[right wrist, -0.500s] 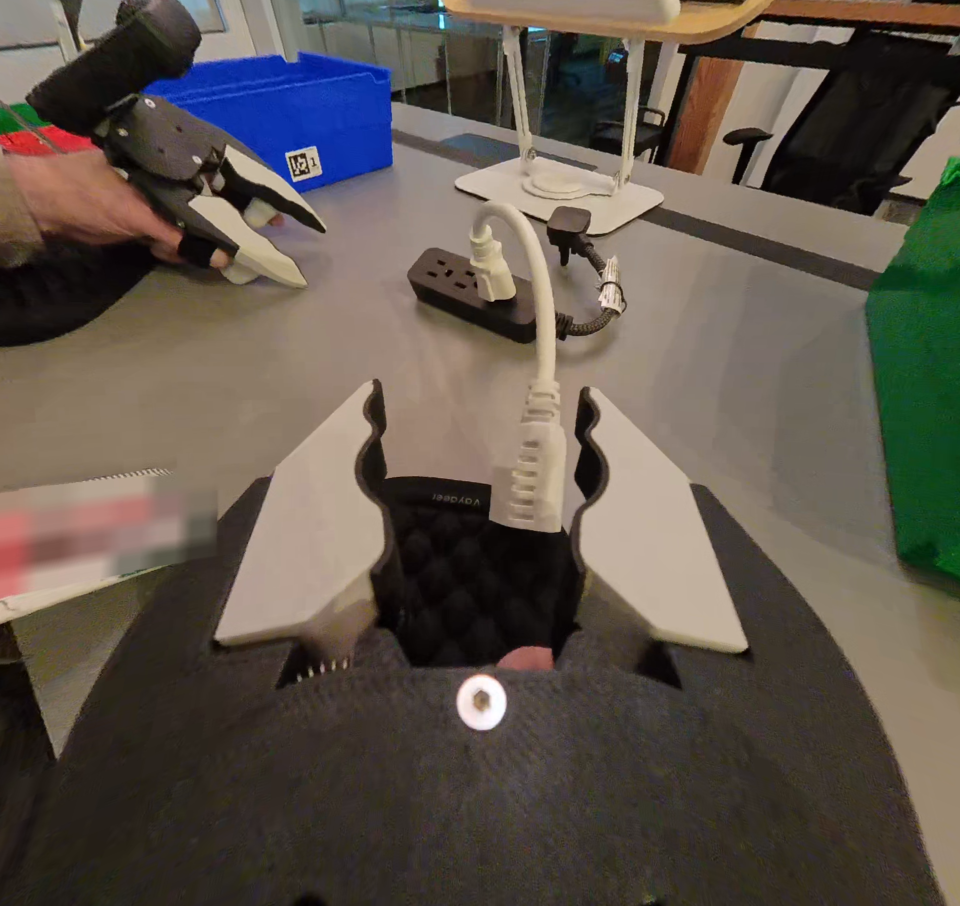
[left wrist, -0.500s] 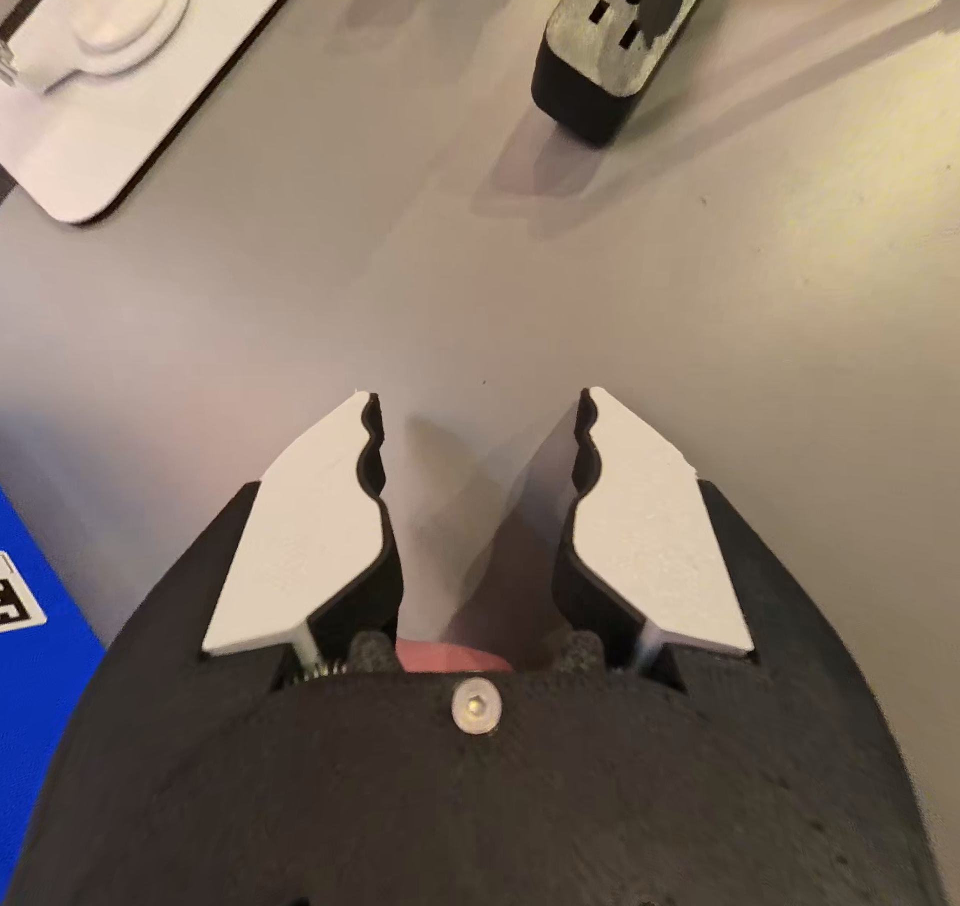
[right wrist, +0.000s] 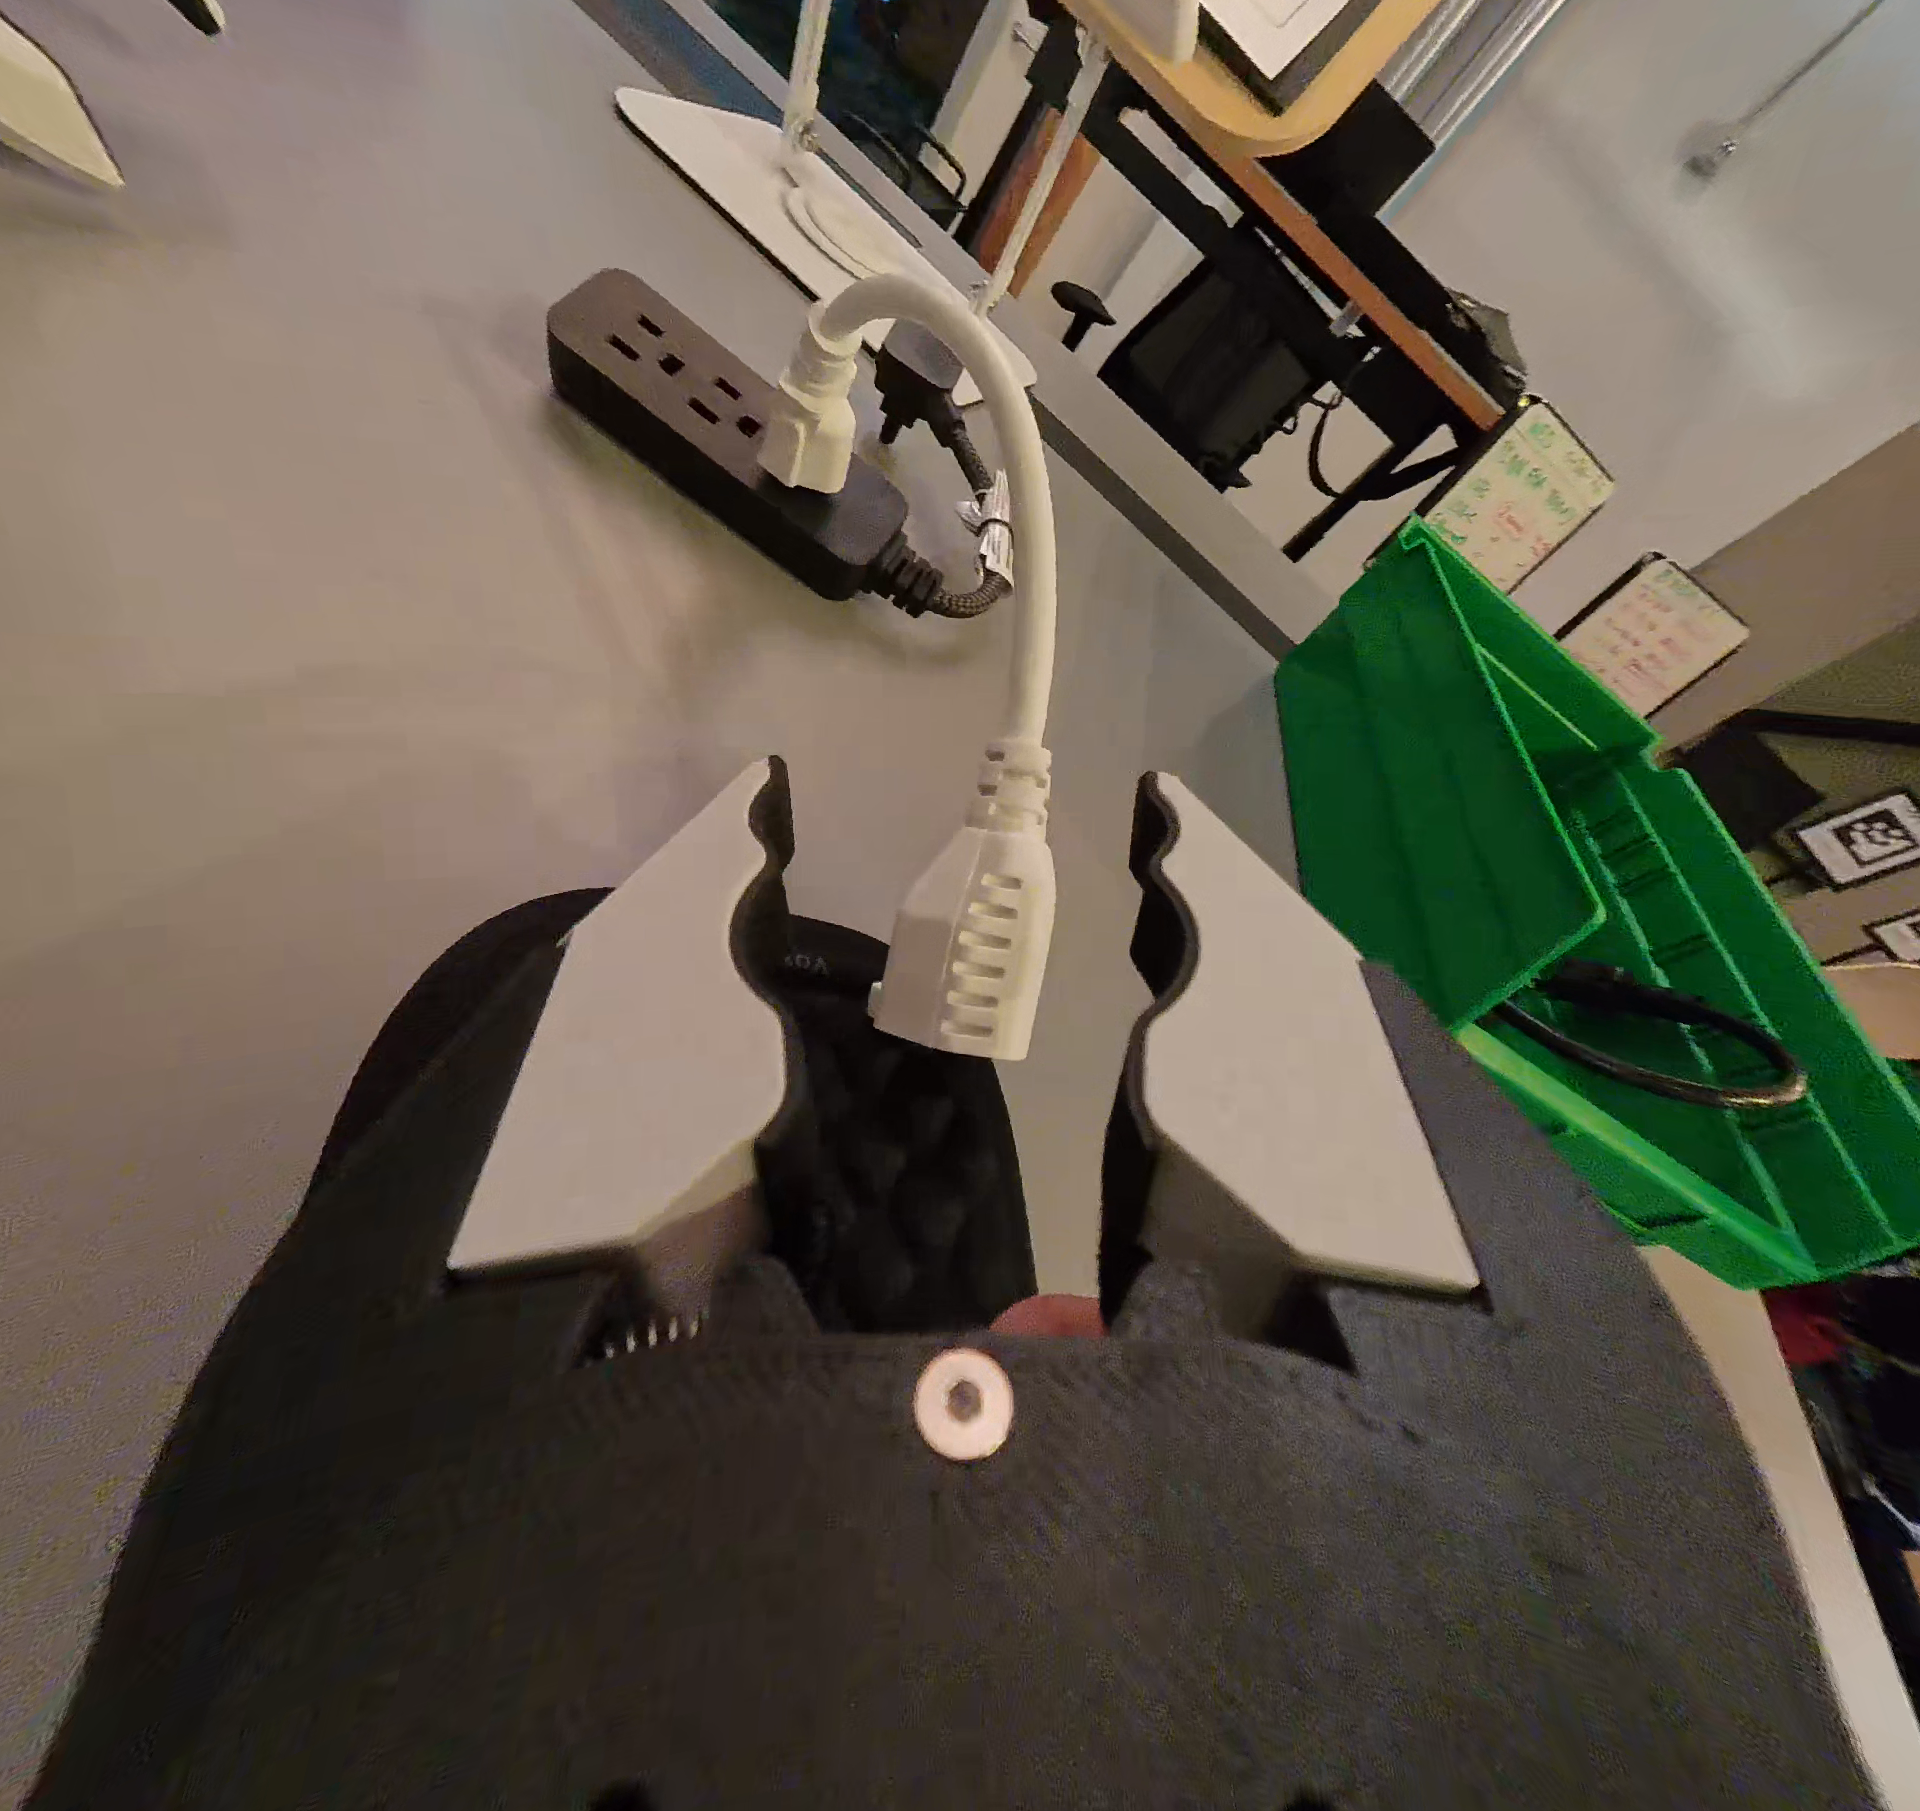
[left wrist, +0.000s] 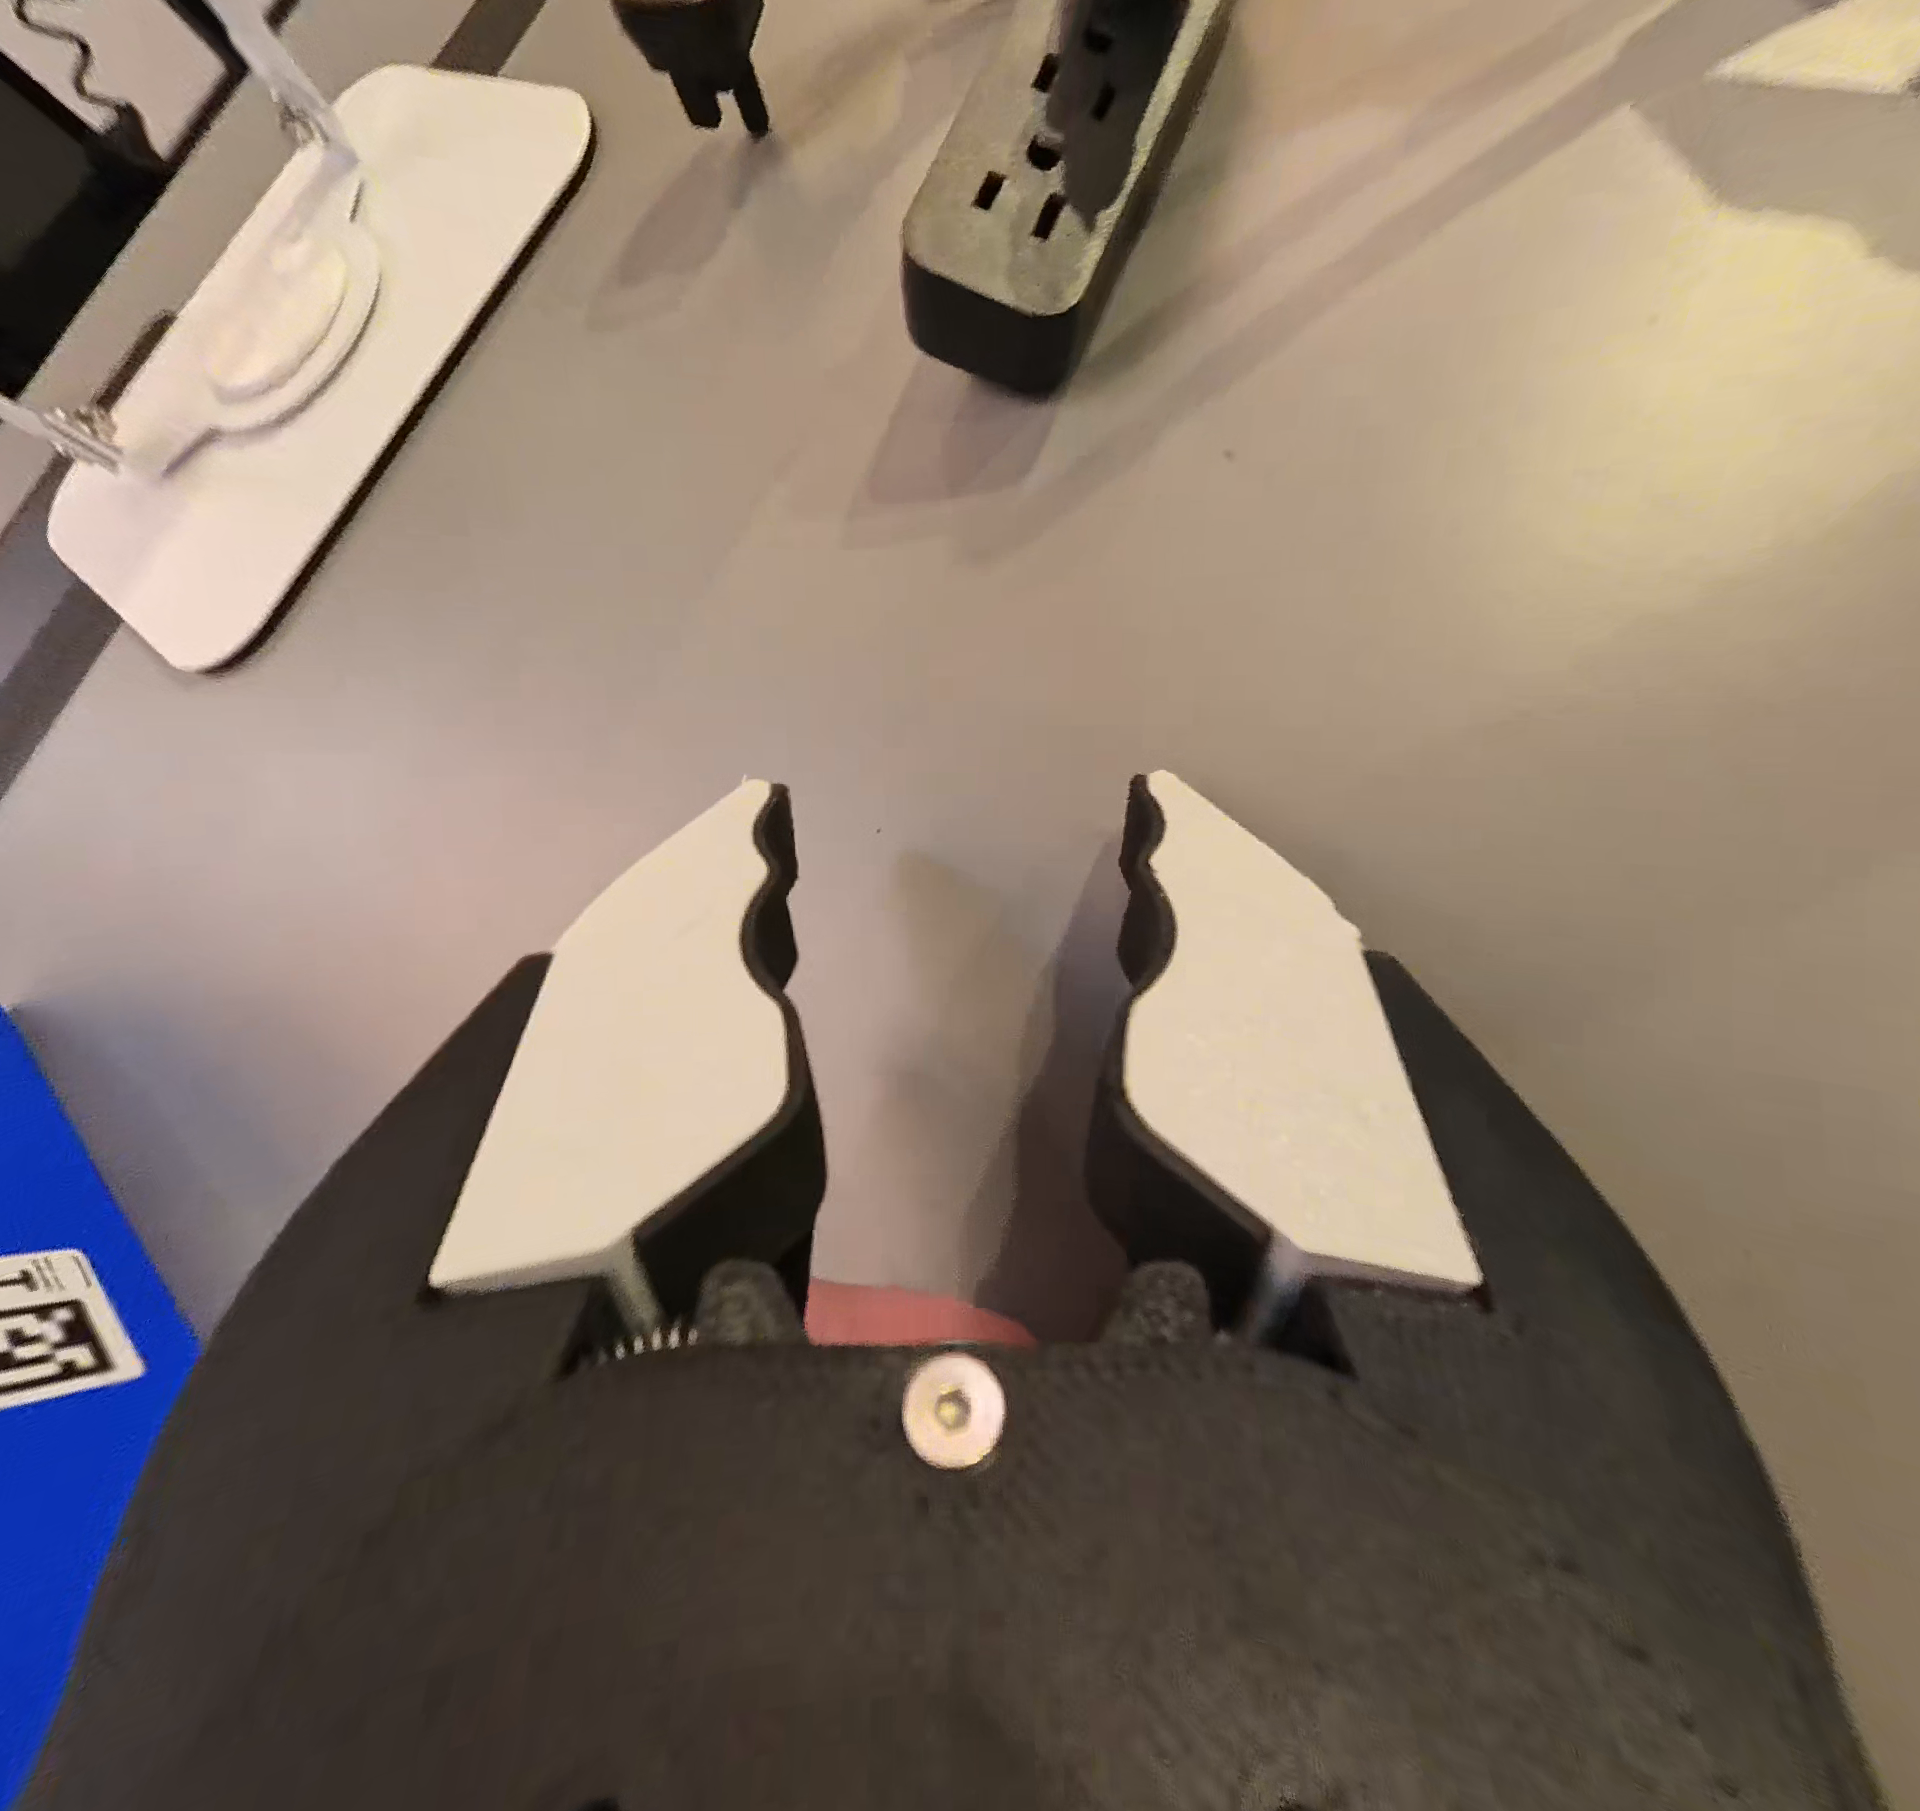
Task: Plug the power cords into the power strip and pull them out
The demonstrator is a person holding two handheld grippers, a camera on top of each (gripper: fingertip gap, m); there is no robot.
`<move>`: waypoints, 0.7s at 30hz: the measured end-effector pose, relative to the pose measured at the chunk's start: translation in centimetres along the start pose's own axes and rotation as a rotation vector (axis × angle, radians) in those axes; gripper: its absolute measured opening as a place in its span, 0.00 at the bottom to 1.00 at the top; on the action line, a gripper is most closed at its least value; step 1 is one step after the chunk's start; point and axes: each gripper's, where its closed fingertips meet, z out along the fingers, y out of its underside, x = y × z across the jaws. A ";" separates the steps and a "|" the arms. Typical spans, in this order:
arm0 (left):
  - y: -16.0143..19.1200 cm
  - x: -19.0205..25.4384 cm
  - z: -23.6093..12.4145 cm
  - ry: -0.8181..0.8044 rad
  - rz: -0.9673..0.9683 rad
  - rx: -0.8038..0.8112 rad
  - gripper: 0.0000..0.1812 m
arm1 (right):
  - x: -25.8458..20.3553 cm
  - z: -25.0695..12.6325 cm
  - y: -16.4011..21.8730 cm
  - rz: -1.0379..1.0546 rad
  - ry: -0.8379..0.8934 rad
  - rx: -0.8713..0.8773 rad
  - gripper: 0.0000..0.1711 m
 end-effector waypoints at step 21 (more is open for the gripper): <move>-1.3 -0.2 -1.0 -0.063 0.058 0.109 0.35 | 2.1 0.5 0.8 -0.100 0.209 -0.079 0.40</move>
